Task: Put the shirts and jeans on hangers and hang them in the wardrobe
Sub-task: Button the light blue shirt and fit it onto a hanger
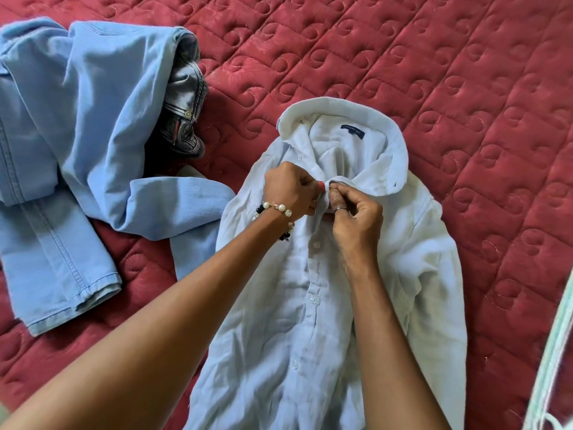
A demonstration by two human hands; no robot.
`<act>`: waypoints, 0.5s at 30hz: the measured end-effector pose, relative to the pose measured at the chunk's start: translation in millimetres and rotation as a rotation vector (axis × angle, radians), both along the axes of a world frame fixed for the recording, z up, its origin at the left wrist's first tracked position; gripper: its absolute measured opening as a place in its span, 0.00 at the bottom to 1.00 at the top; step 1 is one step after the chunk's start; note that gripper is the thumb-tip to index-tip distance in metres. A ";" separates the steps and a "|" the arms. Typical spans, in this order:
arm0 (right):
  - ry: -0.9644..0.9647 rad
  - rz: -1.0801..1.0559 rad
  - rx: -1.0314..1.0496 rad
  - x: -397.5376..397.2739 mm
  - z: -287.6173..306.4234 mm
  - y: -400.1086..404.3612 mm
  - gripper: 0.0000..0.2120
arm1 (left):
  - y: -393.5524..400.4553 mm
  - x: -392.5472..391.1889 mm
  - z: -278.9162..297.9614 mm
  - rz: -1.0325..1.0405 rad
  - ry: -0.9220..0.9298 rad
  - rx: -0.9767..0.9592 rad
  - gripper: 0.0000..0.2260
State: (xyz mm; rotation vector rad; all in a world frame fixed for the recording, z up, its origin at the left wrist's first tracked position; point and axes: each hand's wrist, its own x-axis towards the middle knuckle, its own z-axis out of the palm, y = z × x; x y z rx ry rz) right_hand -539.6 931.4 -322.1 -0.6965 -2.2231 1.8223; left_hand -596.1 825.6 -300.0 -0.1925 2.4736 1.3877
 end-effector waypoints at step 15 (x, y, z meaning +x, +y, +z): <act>-0.130 0.139 0.047 -25.4 13.4 14.7 0.07 | 5.0 -20.0 6.3 -0.081 -0.124 -0.005 0.10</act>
